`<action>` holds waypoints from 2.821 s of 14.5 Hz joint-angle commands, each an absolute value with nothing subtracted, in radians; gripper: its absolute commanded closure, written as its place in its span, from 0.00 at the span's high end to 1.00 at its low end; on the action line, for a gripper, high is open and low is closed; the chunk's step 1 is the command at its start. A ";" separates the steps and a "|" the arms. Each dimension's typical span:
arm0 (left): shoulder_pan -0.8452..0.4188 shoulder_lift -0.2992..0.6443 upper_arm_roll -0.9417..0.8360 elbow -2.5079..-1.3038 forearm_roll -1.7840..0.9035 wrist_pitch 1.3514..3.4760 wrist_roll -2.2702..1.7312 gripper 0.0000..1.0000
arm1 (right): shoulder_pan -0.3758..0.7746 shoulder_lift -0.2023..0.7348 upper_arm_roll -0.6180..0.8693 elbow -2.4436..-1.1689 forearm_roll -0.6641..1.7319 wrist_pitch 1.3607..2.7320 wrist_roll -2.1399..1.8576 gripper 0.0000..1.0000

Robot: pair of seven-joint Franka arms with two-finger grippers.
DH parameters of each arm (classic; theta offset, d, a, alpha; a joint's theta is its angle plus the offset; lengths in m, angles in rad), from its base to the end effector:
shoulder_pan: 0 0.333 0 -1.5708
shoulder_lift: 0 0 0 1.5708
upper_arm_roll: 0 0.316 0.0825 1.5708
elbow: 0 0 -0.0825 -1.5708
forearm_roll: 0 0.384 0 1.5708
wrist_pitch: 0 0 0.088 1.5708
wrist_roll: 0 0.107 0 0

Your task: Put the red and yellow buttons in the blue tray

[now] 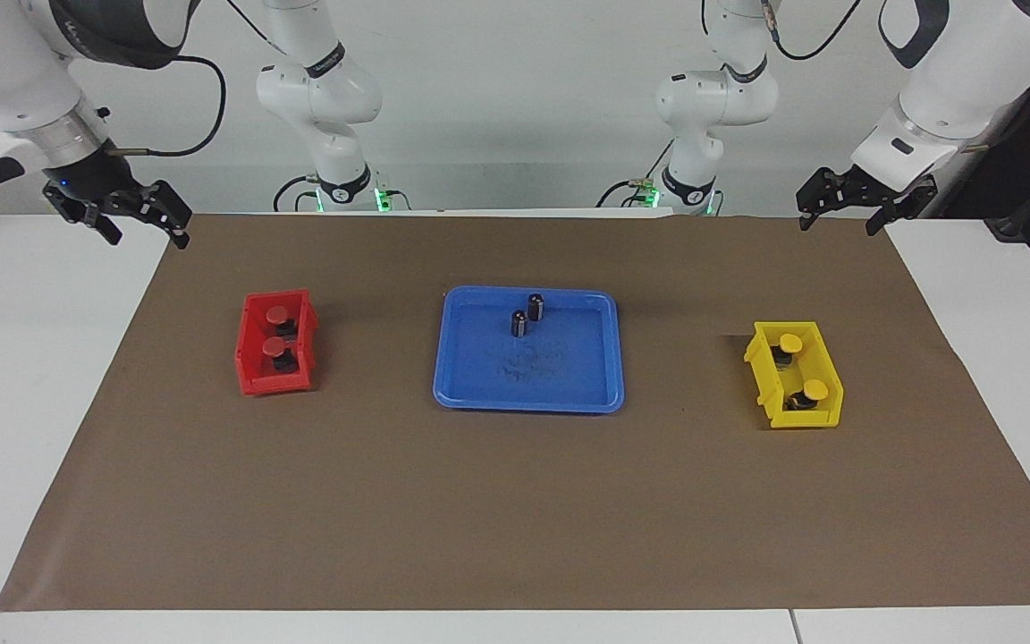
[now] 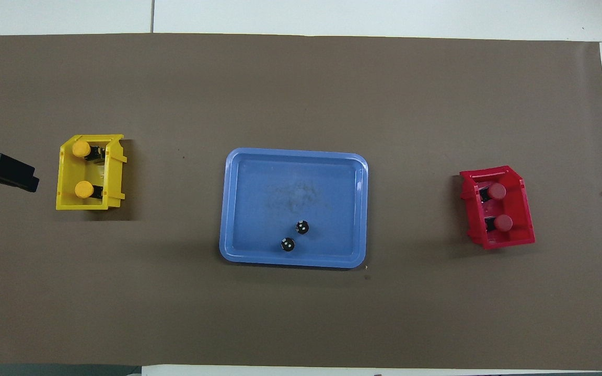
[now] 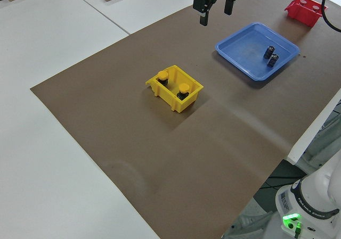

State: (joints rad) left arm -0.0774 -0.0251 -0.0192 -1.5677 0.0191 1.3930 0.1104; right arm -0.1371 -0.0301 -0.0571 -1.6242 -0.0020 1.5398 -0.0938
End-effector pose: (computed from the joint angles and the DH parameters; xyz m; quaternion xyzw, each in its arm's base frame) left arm 0.5249 -0.0487 0.6254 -0.9919 0.1020 0.0748 0.0092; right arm 0.5305 -0.1050 0.6132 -0.9984 0.0501 0.0269 0.0038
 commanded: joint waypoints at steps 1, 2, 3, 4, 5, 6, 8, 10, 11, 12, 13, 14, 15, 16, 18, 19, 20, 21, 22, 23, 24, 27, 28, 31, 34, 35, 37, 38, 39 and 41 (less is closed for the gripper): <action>-0.087 -0.043 -0.009 -1.595 0.026 1.414 0.117 1.00 | -0.141 -0.038 -0.054 -1.628 0.005 1.543 -0.104 1.00; -0.087 -0.043 -0.009 -1.595 0.026 1.414 0.117 1.00 | -0.140 -0.040 -0.052 -1.631 0.005 1.539 -0.103 1.00; -0.087 -0.043 -0.009 -1.595 0.026 1.414 0.117 1.00 | -0.140 -0.044 -0.052 -1.634 0.005 1.539 -0.103 1.00; -0.087 -0.043 -0.009 -1.595 0.026 1.414 0.117 1.00 | -0.140 -0.044 -0.052 -1.634 0.005 1.540 -0.103 1.00; -0.087 -0.043 -0.009 -1.595 0.026 1.414 0.117 1.00 | -0.140 -0.044 -0.052 -1.635 0.005 1.539 -0.103 1.00; -0.087 -0.043 -0.009 -1.595 0.026 1.414 0.117 1.00 | -0.140 -0.044 -0.052 -1.635 0.005 1.539 -0.103 1.00; -0.087 -0.043 -0.009 -1.595 0.026 1.414 0.117 1.00 | -0.141 -0.046 -0.052 -1.635 0.005 1.528 -0.110 1.00; -0.087 -0.043 -0.009 -1.595 0.026 1.414 0.117 1.00 | -0.140 -0.048 -0.052 -1.631 0.003 1.511 -0.123 1.00; -0.087 -0.043 -0.009 -1.595 0.026 1.414 0.117 1.00 | -0.140 -0.046 -0.052 -1.631 0.000 1.511 -0.129 1.00; -0.087 -0.043 -0.009 -1.595 0.026 1.414 0.117 1.00 | -0.140 -0.045 -0.052 -1.635 -0.003 1.516 -0.130 1.00; -0.087 -0.043 -0.009 -1.595 0.026 1.414 0.117 1.00 | -0.124 -0.043 -0.052 -1.637 -0.009 1.522 -0.130 1.00; -0.087 -0.041 -0.009 -1.595 0.026 1.414 0.117 1.00 | -0.086 -0.037 -0.052 -1.637 -0.017 1.526 -0.130 1.00; -0.087 -0.043 -0.009 -1.595 0.026 1.414 0.117 1.00 | -0.065 -0.031 -0.052 -1.637 -0.021 1.543 -0.126 1.00; -0.087 -0.043 -0.009 -1.595 0.026 1.414 0.117 1.00 | -0.049 -0.011 -0.052 -1.640 -0.020 1.575 -0.124 1.00; -0.087 -0.043 -0.009 -1.595 0.026 1.414 0.117 1.00 | -0.040 -0.006 -0.051 -1.693 -0.012 1.639 -0.126 1.00; -0.087 -0.043 -0.009 -1.595 0.026 1.414 0.117 1.00 | -0.041 -0.003 -0.051 -1.736 -0.006 1.698 -0.127 1.00; -0.087 -0.043 -0.009 -1.595 0.026 1.414 0.117 1.00 | -0.046 0.015 -0.052 -1.755 -0.002 1.736 -0.130 1.00; -0.087 -0.043 -0.009 -1.594 0.026 1.416 0.117 1.00 | -0.045 0.041 -0.051 -1.761 0.000 1.765 -0.130 1.00; -0.087 -0.043 -0.009 -1.595 0.026 1.414 0.117 1.00 | -0.041 0.051 -0.051 -1.787 0.000 1.801 -0.130 1.00; -0.087 -0.043 -0.009 -1.595 0.026 1.414 0.117 1.00 | -0.038 0.049 -0.051 -1.839 0.000 1.859 -0.130 1.00; -0.087 -0.043 -0.009 -1.594 0.026 1.416 0.117 1.00 | -0.038 0.045 -0.051 -1.903 0.002 1.928 -0.130 1.00; -0.087 -0.043 -0.009 -1.595 0.026 1.414 0.117 1.00 | -0.029 0.040 -0.046 -2.014 0.003 2.028 -0.132 0.90; -0.087 -0.043 -0.009 -1.595 0.026 1.414 0.117 1.00 | -0.029 0.043 -0.046 -2.023 0.014 2.046 -0.132 0.86; -0.087 -0.043 -0.009 -1.595 0.026 1.414 0.117 1.00 | -0.028 0.017 -0.046 -2.115 0.017 2.110 -0.132 0.77; -0.087 -0.043 -0.009 -1.595 0.026 1.414 0.117 1.00 | -0.028 0.011 -0.046 -2.161 0.017 2.167 -0.132 0.75; -0.087 -0.043 -0.009 -1.595 0.026 1.414 0.117 1.00 | -0.028 0.011 -0.046 -2.169 0.017 2.175 -0.132 0.75; -0.087 -0.041 -0.009 -1.595 0.026 1.414 0.117 1.00 | -0.026 0.003 -0.046 -2.209 0.017 2.215 -0.132 0.72; -0.087 -0.043 -0.009 -1.595 0.026 1.414 0.117 1.00 | -0.011 -0.005 -0.046 -2.232 0.017 2.241 -0.132 0.71; -0.087 -0.043 -0.009 -1.595 0.026 1.414 0.117 1.00 | -0.002 -0.008 -0.046 -2.246 0.017 2.253 -0.130 0.71; -0.087 -0.043 -0.009 -1.595 0.026 1.414 0.117 1.00 | -0.005 -0.009 -0.046 -2.252 0.017 2.258 -0.132 0.71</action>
